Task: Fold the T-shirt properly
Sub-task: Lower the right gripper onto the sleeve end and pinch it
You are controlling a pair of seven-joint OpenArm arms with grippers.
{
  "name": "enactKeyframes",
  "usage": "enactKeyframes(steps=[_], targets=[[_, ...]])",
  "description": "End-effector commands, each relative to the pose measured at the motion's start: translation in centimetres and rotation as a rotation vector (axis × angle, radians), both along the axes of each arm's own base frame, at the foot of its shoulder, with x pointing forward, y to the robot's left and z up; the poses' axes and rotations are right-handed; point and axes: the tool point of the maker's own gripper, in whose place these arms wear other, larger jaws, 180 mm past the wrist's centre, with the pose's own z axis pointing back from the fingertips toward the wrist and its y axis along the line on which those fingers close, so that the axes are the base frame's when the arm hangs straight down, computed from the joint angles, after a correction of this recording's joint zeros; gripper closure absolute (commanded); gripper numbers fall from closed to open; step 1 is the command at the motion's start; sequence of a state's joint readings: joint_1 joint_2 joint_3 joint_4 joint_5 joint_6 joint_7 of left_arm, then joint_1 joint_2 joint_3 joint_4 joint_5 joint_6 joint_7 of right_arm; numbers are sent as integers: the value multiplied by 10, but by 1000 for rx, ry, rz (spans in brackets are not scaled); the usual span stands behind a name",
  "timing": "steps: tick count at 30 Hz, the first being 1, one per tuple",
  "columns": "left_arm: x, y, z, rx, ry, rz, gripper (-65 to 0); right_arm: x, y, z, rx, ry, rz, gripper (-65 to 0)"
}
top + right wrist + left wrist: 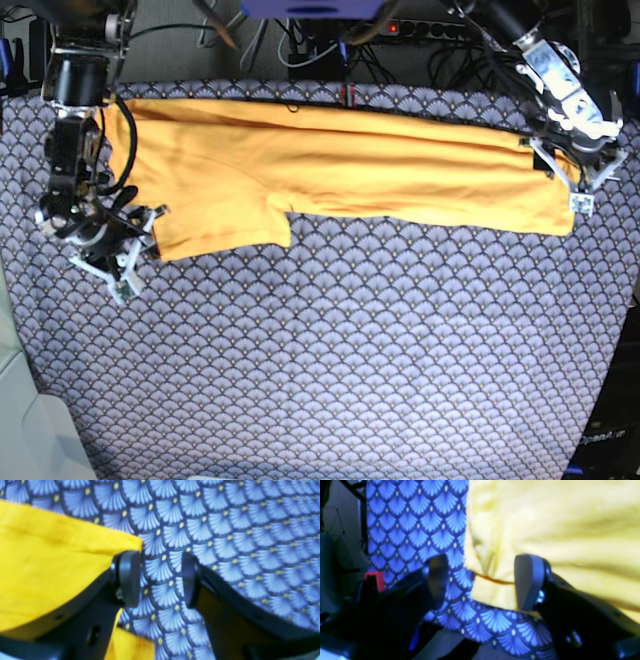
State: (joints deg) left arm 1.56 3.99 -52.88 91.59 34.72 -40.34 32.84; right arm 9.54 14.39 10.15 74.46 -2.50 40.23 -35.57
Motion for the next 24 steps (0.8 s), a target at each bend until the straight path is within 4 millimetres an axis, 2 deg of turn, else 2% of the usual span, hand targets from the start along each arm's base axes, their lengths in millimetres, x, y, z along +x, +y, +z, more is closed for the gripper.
enactKeyframes(steps=[1, 4, 10, 17, 24], targets=[[7, 6, 11, 21, -35, 2, -405, 12, -1, 13, 12, -51, -2, -278], [7, 6, 11, 21, -35, 2, -405, 10, 5, 7, 35, -40, -4, -278], [9, 7, 12, 23, -38, 2, -405, 11, 11, 6, 48, -43, -2, -278], [-1, -9, -35, -87, 49, -4, -404, 11, 16, 5, 57, -41, 1, -278], [5, -13, -38, -104, 47, -10, -403, 11, 17, 5, 60, -41, 1, -275]])
